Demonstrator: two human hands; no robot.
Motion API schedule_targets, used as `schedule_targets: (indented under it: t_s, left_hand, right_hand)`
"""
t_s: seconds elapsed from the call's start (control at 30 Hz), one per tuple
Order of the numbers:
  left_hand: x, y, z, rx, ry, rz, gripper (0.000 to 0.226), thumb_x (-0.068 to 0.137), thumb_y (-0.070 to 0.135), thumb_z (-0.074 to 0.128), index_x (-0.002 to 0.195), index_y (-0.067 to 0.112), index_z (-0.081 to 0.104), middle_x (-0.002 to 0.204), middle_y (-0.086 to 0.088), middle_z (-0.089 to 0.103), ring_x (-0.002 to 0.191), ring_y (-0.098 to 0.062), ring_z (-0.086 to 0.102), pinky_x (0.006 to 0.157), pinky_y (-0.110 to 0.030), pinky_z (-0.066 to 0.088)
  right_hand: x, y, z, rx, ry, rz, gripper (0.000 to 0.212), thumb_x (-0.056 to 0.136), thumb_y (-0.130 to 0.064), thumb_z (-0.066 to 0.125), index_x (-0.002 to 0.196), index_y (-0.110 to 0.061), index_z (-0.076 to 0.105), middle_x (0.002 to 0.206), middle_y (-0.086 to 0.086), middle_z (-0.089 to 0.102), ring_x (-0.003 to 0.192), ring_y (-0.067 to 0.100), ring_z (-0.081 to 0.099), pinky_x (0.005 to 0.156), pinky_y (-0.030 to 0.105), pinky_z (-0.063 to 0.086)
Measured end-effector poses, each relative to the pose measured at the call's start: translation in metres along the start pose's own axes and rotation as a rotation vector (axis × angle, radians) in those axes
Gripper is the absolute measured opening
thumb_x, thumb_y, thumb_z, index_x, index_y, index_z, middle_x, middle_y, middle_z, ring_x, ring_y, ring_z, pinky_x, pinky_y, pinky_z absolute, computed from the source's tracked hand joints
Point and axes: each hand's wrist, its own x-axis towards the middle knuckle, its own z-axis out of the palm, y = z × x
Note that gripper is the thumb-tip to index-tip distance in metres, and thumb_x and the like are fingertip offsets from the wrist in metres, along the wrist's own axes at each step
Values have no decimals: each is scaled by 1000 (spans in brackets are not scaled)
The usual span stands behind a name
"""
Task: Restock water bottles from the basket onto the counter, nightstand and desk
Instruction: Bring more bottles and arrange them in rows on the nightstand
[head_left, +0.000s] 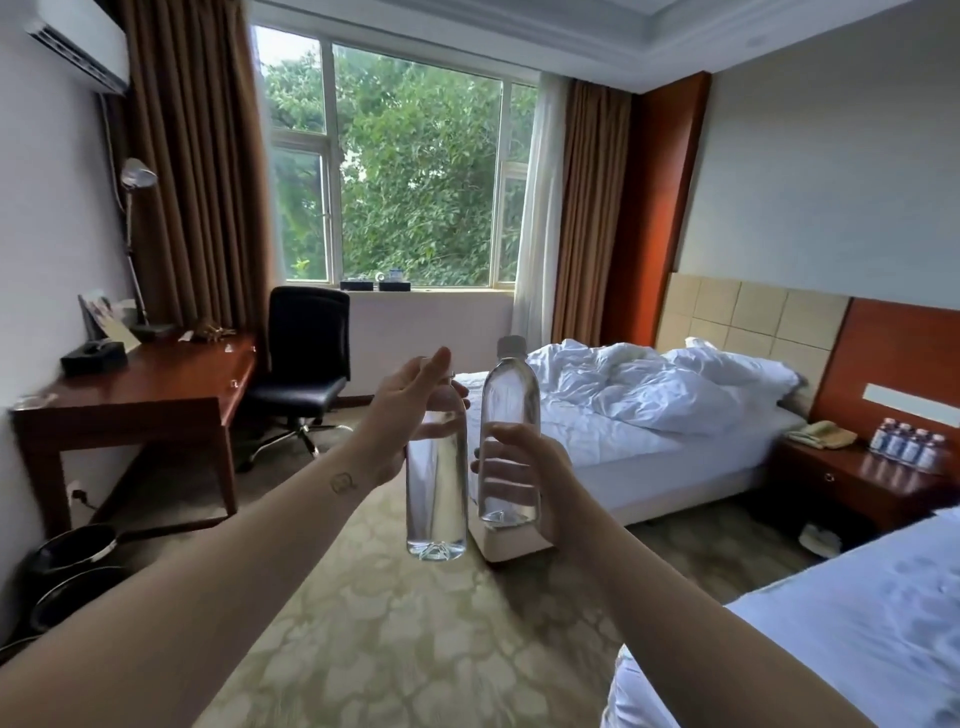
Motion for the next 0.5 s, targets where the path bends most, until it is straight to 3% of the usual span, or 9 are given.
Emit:
schedule_targets:
  t_s: [0.17, 0.5]
  left_hand:
    - [61, -18, 4, -36, -87, 8, 46, 79, 57, 62, 92, 14, 57, 72, -2, 68, 70, -11, 68, 68, -35, 58]
    - [198, -54, 7, -42, -262, 19, 45, 77, 60, 63, 89, 17, 59, 74, 0, 69, 72, -11, 68, 64, -31, 56]
  right_hand:
    - [49, -4, -13, -24, 32, -39, 38, 74, -36, 69, 102, -11, 69, 90, 8, 75, 83, 23, 73, 65, 28, 57]
    - [157, -3, -39, -39, 204, -111, 43, 78, -39, 68, 110, -10, 67, 99, 10, 74, 90, 25, 73, 67, 26, 57]
